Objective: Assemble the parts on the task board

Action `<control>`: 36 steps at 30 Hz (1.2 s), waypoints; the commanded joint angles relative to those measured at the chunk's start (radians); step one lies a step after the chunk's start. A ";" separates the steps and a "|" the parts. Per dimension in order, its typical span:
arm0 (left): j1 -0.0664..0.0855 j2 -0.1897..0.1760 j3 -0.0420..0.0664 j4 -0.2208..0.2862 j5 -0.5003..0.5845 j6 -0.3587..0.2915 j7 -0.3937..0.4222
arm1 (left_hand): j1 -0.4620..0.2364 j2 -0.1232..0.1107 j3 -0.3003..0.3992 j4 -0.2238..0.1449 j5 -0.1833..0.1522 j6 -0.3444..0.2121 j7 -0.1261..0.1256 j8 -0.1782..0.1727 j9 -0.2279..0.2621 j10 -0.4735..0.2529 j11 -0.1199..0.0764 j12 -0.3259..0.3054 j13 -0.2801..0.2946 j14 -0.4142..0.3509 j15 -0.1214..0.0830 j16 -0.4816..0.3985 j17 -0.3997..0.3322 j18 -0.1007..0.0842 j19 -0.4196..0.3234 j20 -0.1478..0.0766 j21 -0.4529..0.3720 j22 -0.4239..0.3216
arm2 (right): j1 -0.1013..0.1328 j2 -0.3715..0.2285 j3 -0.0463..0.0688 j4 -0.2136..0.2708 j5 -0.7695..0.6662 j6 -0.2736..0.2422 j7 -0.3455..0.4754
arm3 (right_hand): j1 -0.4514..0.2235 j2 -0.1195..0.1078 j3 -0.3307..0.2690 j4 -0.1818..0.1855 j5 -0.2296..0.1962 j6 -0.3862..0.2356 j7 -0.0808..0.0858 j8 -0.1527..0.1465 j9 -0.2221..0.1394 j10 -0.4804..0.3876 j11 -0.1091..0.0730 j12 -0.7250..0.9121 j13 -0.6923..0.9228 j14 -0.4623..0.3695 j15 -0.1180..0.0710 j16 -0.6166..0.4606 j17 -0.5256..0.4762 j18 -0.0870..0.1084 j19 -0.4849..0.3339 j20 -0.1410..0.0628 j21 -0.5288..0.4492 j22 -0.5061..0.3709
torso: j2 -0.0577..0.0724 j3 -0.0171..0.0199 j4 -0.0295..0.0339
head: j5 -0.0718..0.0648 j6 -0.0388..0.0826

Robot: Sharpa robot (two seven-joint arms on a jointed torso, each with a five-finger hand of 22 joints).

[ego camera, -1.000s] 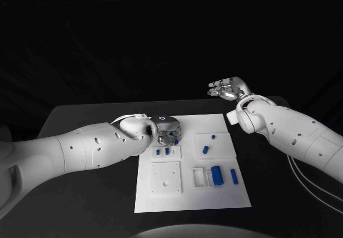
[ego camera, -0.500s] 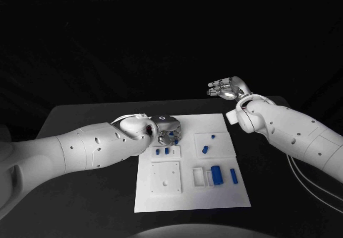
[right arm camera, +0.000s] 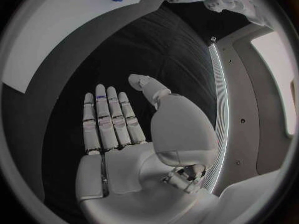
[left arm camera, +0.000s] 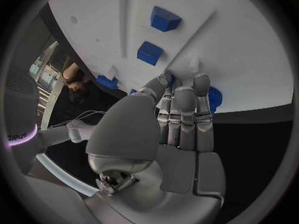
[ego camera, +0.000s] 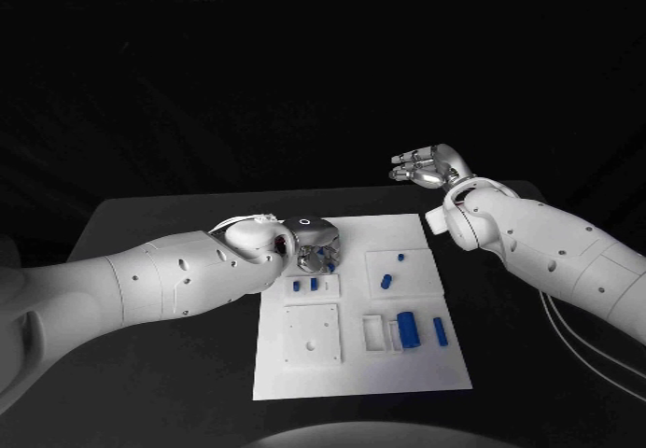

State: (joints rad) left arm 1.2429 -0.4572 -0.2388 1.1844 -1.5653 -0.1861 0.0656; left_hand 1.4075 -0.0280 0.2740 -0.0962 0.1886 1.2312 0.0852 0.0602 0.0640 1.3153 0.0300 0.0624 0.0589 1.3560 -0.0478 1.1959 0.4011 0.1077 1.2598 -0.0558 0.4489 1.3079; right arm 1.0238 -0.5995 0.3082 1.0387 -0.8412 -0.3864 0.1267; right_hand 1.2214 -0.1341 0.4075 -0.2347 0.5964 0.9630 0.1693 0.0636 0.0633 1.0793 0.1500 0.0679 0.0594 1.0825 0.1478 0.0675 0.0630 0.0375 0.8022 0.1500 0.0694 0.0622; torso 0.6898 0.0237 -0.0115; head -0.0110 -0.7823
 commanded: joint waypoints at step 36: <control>-0.006 -0.196 0.066 0.171 0.165 -0.011 -0.045 | -0.010 0.000 0.014 -0.014 -0.012 -0.001 0.000 0.004 0.003 -0.005 0.002 -0.004 0.001 0.012 0.001 -0.016 0.007 0.000 -0.001 -0.007 0.013 0.018 | 0.000 -0.008 0.000 -0.002 -0.010 0.016 0.011 | -0.002 0.005 0.004 0.001 0.002 -0.005 -0.001 -0.003 -0.002 -0.005 -0.002 -0.004 -0.001 -0.008 0.000 -0.005 -0.002 0.006 -0.004 0.001 -0.004 -0.001 | 0.000 -0.0023 0.0022 | 0.003 0.005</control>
State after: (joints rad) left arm 1.2363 -0.6525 -0.1738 1.3502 -1.4337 -0.2214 0.0296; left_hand 1.3994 -0.0267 0.2932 -0.1107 0.1809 1.2296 0.0848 0.0597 0.0654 1.3149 0.0302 0.0588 0.0609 1.3634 -0.0482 1.1839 0.4066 0.1004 1.2597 -0.0555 0.4605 1.3075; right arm 1.0238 -0.6075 0.3082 1.0366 -0.8424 -0.3842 0.1271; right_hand 1.2214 -0.1341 0.4074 -0.2346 0.5964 0.9631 0.1692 0.0636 0.0633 1.0793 0.1500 0.0679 0.0594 1.0826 0.1477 0.0675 0.0630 0.0375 0.8022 0.1500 0.0694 0.0623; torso 0.6890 0.0222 -0.0083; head -0.0096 -0.7762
